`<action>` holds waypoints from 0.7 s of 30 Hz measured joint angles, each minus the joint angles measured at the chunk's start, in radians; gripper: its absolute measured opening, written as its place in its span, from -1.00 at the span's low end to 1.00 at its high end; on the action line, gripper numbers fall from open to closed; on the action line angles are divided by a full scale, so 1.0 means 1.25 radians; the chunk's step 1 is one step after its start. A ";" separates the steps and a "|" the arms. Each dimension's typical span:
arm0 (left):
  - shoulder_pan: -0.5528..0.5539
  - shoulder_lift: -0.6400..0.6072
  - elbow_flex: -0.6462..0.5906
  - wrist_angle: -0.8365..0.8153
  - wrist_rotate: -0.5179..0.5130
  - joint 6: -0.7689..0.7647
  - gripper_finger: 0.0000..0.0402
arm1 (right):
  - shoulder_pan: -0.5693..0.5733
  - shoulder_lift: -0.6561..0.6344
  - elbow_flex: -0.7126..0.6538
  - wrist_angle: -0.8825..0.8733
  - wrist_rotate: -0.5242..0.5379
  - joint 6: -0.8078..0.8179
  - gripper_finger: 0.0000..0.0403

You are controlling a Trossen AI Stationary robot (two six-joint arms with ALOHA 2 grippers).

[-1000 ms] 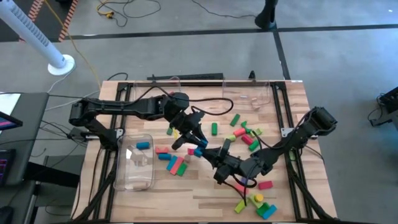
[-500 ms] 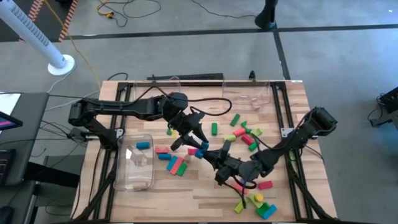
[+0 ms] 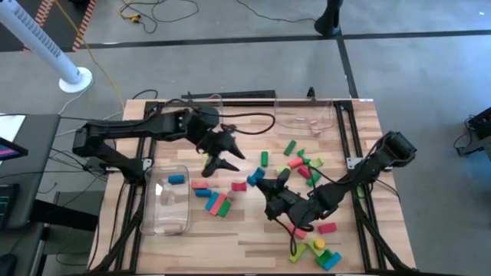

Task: Sort blocks by size
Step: Put the blue arch block into the top right transparent bin

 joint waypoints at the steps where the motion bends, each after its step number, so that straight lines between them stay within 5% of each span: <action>1: 0.000 -0.013 0.000 -0.040 -0.020 0.011 0.00 | -0.008 -0.005 0.000 -0.035 0.003 0.039 -0.68; 10: -0.058 -0.073 -0.041 -0.218 -0.117 -0.002 0.00 | -0.161 -0.064 0.000 -0.360 -0.061 0.368 -0.68; 21: -0.149 -0.089 -0.283 -0.027 -0.144 -0.066 0.00 | -0.459 -0.179 0.000 -0.552 -0.302 0.493 -0.68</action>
